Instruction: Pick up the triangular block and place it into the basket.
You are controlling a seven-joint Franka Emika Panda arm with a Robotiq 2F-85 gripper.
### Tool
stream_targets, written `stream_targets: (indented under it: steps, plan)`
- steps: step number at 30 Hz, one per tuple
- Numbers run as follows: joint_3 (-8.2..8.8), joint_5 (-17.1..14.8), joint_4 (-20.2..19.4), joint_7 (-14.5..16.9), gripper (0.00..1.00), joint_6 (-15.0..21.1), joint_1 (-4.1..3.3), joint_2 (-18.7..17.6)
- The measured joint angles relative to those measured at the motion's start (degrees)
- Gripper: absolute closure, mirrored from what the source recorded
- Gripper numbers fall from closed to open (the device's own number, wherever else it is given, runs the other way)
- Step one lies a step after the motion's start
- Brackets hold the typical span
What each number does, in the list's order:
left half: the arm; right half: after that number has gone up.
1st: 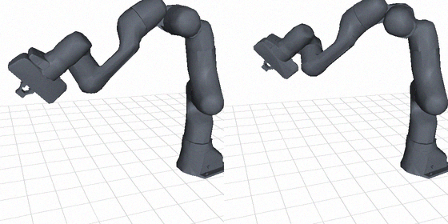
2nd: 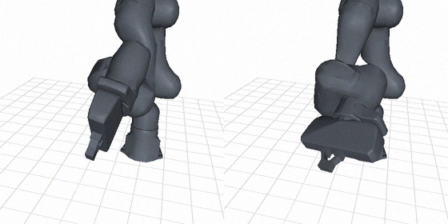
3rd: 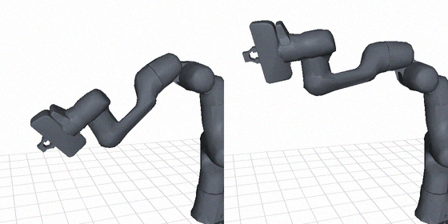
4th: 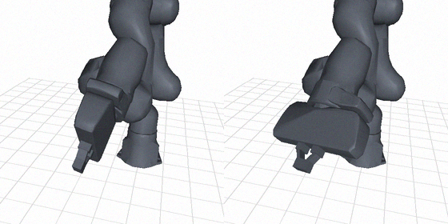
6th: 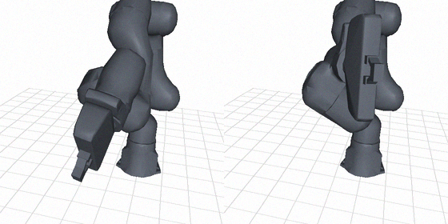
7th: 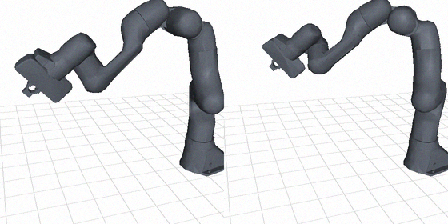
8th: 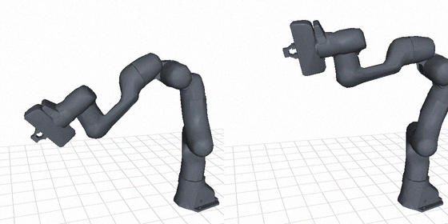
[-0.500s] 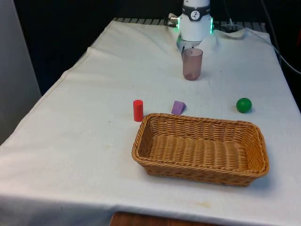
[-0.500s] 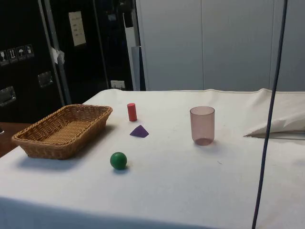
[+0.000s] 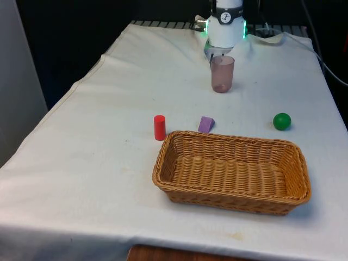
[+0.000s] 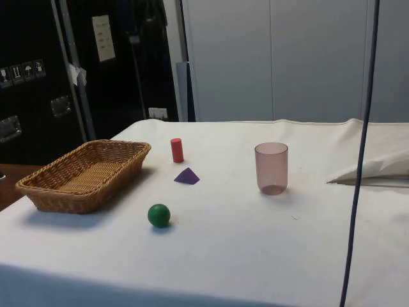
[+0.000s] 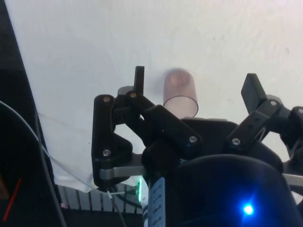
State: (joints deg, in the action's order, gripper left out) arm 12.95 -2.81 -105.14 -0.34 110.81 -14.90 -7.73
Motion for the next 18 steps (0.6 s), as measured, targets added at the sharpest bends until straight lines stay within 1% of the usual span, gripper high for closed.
stream_targets:
  steps: [2,5,9,12,18]
  plan:
    - [0.0,0.0,-0.52,0.0,0.0,0.63,0.06,0.0]
    - [0.0,0.11,-2.58,0.0,0.0,2.98,0.06,0.0]
    - [0.0,0.69,-4.35,0.0,0.0,4.24,0.06,0.11]
    - [0.0,0.8,-4.81,0.0,0.0,4.53,0.06,0.17]
    - [0.34,1.83,-8.82,0.0,0.0,8.02,0.06,1.2]
